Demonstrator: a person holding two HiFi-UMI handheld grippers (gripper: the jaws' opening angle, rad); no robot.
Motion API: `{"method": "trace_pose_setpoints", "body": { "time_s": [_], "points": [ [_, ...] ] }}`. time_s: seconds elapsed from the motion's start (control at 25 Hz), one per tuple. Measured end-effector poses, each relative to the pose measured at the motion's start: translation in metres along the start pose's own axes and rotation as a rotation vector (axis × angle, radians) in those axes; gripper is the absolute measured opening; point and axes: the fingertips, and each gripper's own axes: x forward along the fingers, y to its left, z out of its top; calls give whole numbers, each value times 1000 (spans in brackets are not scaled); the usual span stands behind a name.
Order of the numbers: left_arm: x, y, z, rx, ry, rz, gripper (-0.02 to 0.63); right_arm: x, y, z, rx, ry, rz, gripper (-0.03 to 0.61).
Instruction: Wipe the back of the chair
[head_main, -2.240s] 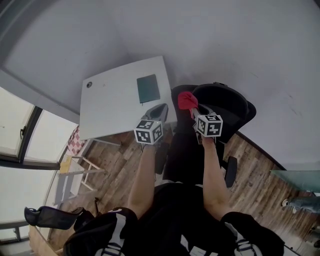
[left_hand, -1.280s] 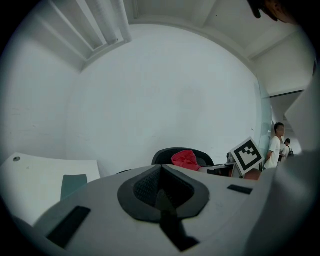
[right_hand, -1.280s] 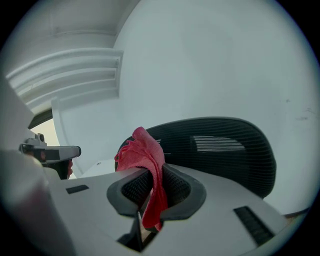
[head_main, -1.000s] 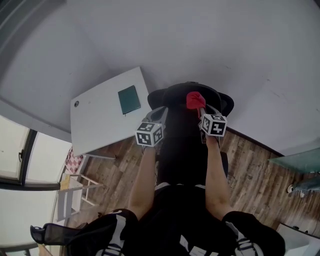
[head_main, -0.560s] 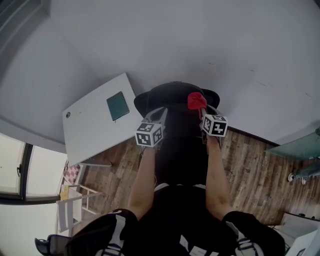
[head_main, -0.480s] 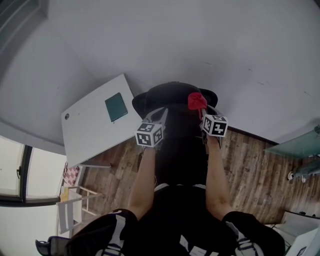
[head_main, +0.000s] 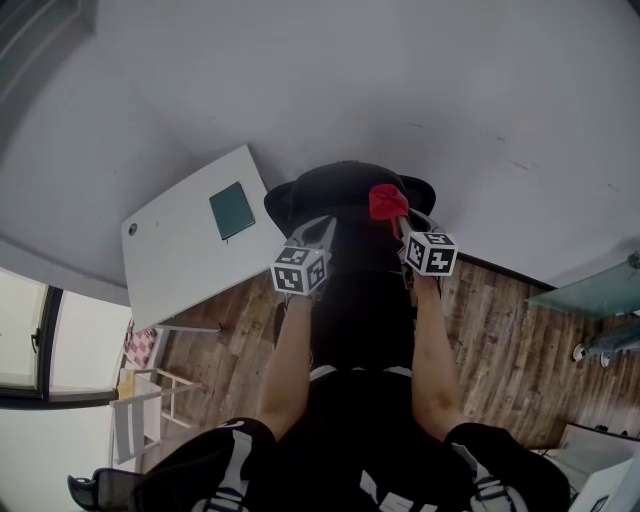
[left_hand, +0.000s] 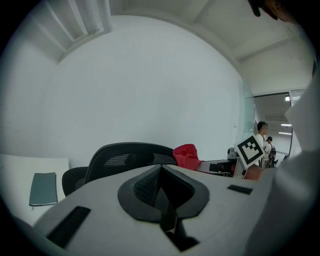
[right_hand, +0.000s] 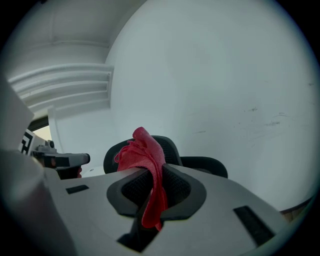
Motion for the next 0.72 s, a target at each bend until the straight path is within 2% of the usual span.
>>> {"method": "trace_pose_setpoints", "body": {
  "time_s": [0.24, 0.52, 0.72],
  "points": [
    [-29, 41, -6, -26, -4, 80, 25, 34, 53, -12, -32, 40, 99, 71],
    [-80, 100, -20, -75, -14, 192, 25, 76, 142, -34, -87, 92, 242, 71],
    [-108, 134, -30, -98, -8, 238, 25, 100, 189, -48, -89, 110, 299, 71]
  ]
}}
